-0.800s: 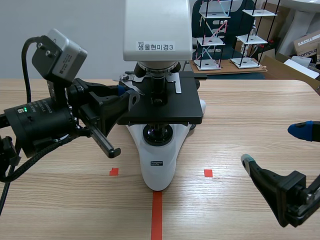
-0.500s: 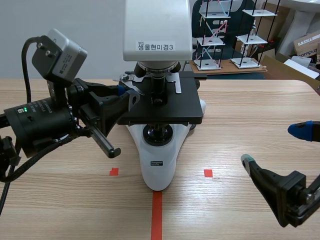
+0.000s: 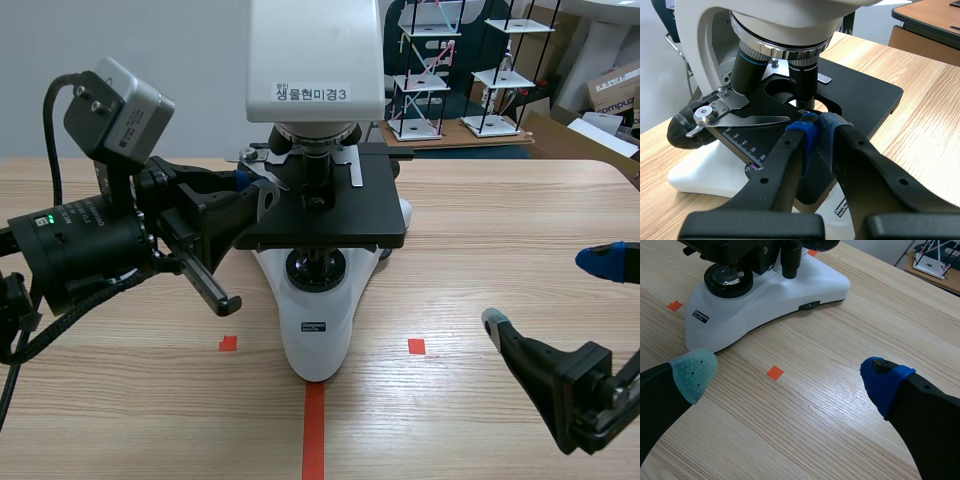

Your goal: Return to the home posture

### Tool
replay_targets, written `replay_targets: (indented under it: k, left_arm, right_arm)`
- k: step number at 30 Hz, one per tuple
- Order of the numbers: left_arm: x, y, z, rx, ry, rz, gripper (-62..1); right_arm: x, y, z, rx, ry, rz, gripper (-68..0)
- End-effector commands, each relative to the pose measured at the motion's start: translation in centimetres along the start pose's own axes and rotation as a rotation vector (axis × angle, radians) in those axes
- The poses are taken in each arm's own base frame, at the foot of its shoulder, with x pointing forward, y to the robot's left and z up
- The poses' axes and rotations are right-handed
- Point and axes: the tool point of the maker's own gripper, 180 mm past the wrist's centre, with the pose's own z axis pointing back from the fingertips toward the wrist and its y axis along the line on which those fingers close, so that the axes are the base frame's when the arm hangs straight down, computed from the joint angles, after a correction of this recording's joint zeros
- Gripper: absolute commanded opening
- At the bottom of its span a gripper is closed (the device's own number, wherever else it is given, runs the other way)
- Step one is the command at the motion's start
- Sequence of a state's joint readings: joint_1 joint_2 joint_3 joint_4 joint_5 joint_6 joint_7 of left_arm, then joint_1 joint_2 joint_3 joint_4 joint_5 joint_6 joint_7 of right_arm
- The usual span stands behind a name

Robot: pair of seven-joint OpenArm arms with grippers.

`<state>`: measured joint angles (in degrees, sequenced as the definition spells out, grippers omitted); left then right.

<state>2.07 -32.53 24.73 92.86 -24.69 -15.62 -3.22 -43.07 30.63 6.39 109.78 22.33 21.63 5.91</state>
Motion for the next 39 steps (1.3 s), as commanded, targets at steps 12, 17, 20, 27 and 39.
replay_targets:
  k: [12, 17, 20, 27, 39]
  left_arm:
    - [1.1, -0.4, -0.2, -0.007, -0.041, 0.005, -59.1]
    - [1.2, -0.4, -0.2, -0.007, -0.041, 0.005, -59.1]
    - [1.2, -0.4, -0.2, -0.007, -0.041, 0.005, -59.1]
    - [1.2, -0.3, 0.0, -0.01, -0.047, -0.002, -59.1]
    - [-0.1, 0.5, 3.5, 0.02, -0.027, -0.003, -59.1]
  right_arm:
    - [0.7, -0.3, 0.0, -0.008, -0.024, 0.004, -3.9]
    - [0.7, -0.3, 0.0, -0.008, -0.024, 0.004, -3.9]
    - [0.7, -0.3, 0.0, -0.008, -0.024, 0.004, -3.9]
    - [0.7, -0.3, 0.0, -0.008, -0.025, 0.004, -3.9]
    - [0.7, -0.3, 0.0, -0.008, -0.025, 0.004, -3.9]
